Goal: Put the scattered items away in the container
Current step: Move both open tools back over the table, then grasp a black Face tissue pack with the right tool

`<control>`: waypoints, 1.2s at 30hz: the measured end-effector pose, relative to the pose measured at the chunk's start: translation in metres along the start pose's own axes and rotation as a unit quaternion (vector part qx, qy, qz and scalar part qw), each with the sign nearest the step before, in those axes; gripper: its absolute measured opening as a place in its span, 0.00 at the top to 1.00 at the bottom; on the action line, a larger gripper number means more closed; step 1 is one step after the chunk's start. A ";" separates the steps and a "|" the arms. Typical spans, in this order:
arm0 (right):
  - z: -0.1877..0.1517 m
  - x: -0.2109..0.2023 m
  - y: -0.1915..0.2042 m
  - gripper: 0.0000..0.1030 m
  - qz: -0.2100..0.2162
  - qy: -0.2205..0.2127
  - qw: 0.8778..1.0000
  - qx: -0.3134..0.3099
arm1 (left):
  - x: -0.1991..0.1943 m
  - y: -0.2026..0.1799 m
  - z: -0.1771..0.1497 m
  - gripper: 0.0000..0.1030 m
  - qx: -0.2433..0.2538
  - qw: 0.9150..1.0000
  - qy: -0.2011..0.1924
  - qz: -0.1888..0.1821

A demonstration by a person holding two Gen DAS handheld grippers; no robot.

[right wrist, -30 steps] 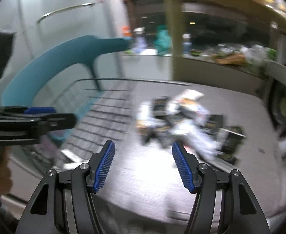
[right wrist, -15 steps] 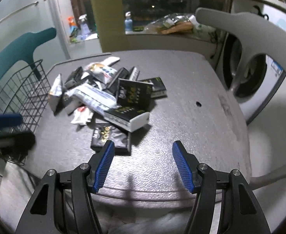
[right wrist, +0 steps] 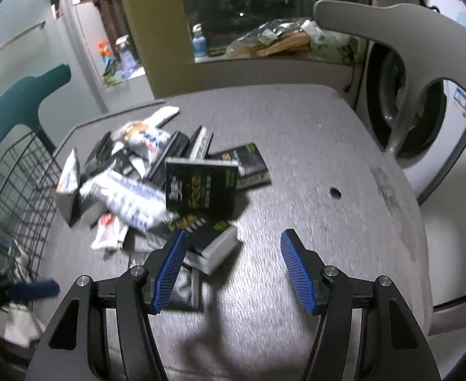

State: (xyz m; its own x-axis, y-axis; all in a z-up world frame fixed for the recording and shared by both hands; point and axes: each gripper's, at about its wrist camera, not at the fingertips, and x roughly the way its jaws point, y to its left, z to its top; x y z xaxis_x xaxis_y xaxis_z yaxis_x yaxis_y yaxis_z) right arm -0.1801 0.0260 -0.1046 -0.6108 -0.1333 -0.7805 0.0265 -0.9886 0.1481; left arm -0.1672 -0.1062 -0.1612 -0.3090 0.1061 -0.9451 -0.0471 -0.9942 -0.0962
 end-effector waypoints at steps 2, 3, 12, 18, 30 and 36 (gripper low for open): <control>0.006 0.002 0.001 0.40 0.002 -0.005 1.000 0.004 | 0.004 0.001 0.000 0.27 0.001 1.000 0.004 0.000; 0.009 0.004 0.001 0.40 0.000 -0.010 1.000 0.006 | 0.005 0.001 0.000 0.27 0.000 1.000 0.006 -0.001; 0.017 0.035 -0.007 0.40 -0.050 0.023 0.998 -0.018 | 0.016 0.004 0.000 0.27 -0.004 1.000 0.015 -0.008; 0.009 0.035 -0.011 0.40 -0.048 0.030 0.998 -0.039 | 0.026 -0.002 0.001 0.27 0.002 1.000 0.018 -0.005; -0.024 0.010 -0.013 0.40 -0.025 0.054 0.998 -0.027 | 0.036 0.017 0.015 0.27 -0.020 1.000 0.009 0.018; -0.030 0.000 -0.015 0.40 -0.015 0.053 0.998 -0.024 | 0.031 0.018 0.017 0.26 -0.017 1.000 0.005 0.023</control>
State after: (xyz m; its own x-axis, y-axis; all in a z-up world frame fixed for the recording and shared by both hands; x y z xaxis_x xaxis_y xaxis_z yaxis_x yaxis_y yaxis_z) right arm -0.1560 0.0386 -0.1249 -0.5244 -0.1073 -0.8447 0.0491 -0.9942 0.0958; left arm -0.1936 -0.1210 -0.1873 -0.3007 0.0594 -0.9519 -0.0008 -0.9981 -0.0620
